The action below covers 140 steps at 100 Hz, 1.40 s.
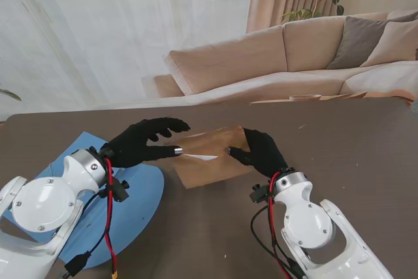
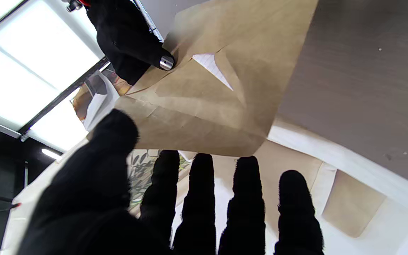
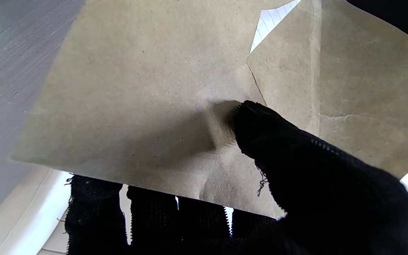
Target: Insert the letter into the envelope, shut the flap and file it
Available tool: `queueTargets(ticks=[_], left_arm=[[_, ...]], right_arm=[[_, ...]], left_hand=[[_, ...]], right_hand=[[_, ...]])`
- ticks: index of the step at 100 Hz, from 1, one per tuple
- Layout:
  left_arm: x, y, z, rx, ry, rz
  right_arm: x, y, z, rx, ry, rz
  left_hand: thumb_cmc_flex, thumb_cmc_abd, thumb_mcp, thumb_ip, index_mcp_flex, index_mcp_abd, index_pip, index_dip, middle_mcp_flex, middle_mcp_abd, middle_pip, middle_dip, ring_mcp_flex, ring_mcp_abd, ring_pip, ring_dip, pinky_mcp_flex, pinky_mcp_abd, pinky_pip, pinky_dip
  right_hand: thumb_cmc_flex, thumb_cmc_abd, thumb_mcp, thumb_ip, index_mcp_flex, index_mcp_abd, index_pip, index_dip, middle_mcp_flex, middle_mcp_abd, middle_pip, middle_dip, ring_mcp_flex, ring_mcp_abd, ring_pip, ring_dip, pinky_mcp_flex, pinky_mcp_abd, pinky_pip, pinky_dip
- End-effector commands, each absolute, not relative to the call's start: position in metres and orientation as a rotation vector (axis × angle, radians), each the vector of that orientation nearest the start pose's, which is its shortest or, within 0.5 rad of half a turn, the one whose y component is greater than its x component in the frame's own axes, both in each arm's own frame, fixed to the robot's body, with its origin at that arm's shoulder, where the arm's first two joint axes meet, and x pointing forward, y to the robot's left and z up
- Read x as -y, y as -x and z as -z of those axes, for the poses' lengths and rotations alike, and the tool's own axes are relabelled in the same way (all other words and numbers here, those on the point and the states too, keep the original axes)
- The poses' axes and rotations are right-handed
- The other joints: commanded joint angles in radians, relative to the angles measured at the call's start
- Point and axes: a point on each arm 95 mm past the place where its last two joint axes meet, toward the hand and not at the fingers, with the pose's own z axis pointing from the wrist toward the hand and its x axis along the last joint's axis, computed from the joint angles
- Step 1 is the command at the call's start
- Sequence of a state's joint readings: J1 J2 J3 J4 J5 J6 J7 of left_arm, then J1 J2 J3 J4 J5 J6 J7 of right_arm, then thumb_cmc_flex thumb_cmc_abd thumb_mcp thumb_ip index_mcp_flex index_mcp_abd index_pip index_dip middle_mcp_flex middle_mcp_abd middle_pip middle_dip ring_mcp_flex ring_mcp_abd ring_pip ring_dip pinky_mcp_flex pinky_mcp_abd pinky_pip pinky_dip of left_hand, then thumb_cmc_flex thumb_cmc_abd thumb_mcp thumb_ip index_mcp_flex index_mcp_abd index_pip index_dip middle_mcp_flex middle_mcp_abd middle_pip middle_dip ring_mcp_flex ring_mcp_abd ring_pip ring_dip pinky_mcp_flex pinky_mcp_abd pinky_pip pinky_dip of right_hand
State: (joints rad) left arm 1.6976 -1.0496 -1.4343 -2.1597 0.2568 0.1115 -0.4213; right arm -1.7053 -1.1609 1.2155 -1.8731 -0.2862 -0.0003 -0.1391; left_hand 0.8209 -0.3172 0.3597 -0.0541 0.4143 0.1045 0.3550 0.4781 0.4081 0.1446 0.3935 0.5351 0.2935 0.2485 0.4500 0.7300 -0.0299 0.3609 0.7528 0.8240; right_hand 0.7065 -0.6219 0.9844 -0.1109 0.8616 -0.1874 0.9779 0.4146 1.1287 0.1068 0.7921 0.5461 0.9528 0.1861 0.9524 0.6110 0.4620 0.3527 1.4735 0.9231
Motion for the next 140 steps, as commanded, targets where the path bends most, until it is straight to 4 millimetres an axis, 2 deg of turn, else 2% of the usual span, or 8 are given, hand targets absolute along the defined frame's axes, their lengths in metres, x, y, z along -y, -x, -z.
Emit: queueTargets(ticks=[1,25,41,70,92,114,122,140], left_arm=[[0.023,-0.339,0.17,-1.443,1.685,2.089],[0.017,-0.336,0.162,-1.312,1.721,2.203],[0.021,-0.342,0.163,-1.163,1.818,2.208],[0.03,-0.352,0.192,-1.376,1.852,1.94],[0.036,-0.35,0.204,-1.48,1.856,1.885],[0.044,-0.35,0.207,-1.412,1.843,1.939],[0.045,-0.351,0.207,-1.373,1.838,1.957],[0.047,-0.353,0.206,-1.312,1.805,1.97]], right_arm=[[-0.05,-0.356,0.268,1.012,2.031,2.451],[-0.051,-0.356,0.272,1.025,2.023,2.441],[-0.056,-0.353,0.275,1.074,1.976,2.436],[-0.066,-0.351,0.269,1.06,1.923,2.454],[-0.072,-0.354,0.265,1.03,1.908,2.453],[-0.075,-0.355,0.265,1.023,1.893,2.444],[-0.074,-0.353,0.265,1.055,1.871,2.412],[-0.068,-0.347,0.263,1.16,1.809,2.331]], left_hand=[[-0.073,-0.048,-0.014,-0.009,-0.021,0.0,-0.025,-0.019,-0.024,-0.029,-0.021,-0.011,-0.023,-0.024,-0.032,-0.014,-0.016,-0.044,-0.05,0.027],[-0.138,0.051,-0.093,-0.029,0.127,0.025,-0.057,-0.036,0.047,0.028,-0.054,-0.017,-0.011,0.012,-0.094,0.0,-0.002,-0.024,-0.174,0.086],[-0.02,0.142,-0.183,-0.015,0.256,0.068,-0.104,-0.063,0.08,0.059,-0.068,-0.018,-0.008,0.041,-0.124,0.025,0.022,-0.014,-0.31,0.175],[0.079,0.086,-0.202,0.01,0.157,0.043,-0.15,-0.086,0.038,0.026,-0.079,-0.036,-0.03,-0.002,-0.145,0.012,0.061,-0.038,-0.408,0.221],[0.144,0.062,-0.146,0.019,0.242,0.044,-0.058,-0.037,0.113,-0.008,-0.017,-0.002,-0.009,-0.01,-0.129,0.014,0.09,-0.035,-0.417,0.257],[0.456,0.075,-0.198,0.032,0.395,-0.054,0.263,0.123,0.485,0.043,0.027,0.331,0.194,0.048,0.114,0.101,0.203,0.019,-0.257,0.354],[0.47,0.075,-0.175,0.028,0.4,-0.042,0.295,0.118,0.548,0.072,0.148,0.28,0.277,0.082,0.242,0.101,0.185,0.028,0.024,0.274],[0.47,0.067,-0.139,0.022,0.395,-0.016,0.32,0.135,0.561,0.079,0.22,0.281,0.299,0.097,0.33,0.103,0.154,0.03,0.284,0.099]], right_hand=[[0.059,0.025,0.031,-0.015,0.034,-0.023,0.039,0.046,0.041,0.007,0.029,0.015,0.029,0.019,0.025,0.012,0.0,0.016,0.038,0.016],[0.061,0.027,0.028,-0.017,0.036,-0.03,0.041,0.054,0.037,0.007,0.031,0.017,0.019,0.018,0.026,0.01,-0.009,0.015,0.038,0.014],[0.063,0.03,0.025,-0.016,0.034,-0.031,0.04,0.06,0.034,0.005,0.03,0.018,0.014,0.017,0.026,0.01,-0.014,0.012,0.036,0.012],[0.064,0.031,0.021,-0.015,0.034,-0.034,0.036,0.066,0.035,0.006,0.03,0.018,0.014,0.016,0.027,0.009,-0.015,0.011,0.036,0.01],[0.065,0.033,0.018,-0.016,0.034,-0.034,0.033,0.068,0.033,0.005,0.029,0.019,0.013,0.016,0.027,0.008,-0.016,0.012,0.036,0.01],[0.068,0.03,0.008,-0.02,0.007,0.015,-0.008,-0.027,0.022,-0.009,-0.017,-0.018,-0.007,0.016,-0.011,-0.009,-0.033,0.005,0.019,0.002],[0.068,0.002,0.018,-0.015,-0.104,0.065,-0.095,-0.123,-0.078,-0.022,-0.113,-0.046,-0.094,0.006,-0.1,-0.036,-0.1,-0.021,-0.025,-0.009],[-0.051,-0.031,0.04,0.062,-0.273,0.143,-0.443,0.022,-0.415,-0.058,-0.12,-0.087,-0.316,-0.025,-0.229,-0.047,-0.249,-0.077,-0.125,-0.002]])
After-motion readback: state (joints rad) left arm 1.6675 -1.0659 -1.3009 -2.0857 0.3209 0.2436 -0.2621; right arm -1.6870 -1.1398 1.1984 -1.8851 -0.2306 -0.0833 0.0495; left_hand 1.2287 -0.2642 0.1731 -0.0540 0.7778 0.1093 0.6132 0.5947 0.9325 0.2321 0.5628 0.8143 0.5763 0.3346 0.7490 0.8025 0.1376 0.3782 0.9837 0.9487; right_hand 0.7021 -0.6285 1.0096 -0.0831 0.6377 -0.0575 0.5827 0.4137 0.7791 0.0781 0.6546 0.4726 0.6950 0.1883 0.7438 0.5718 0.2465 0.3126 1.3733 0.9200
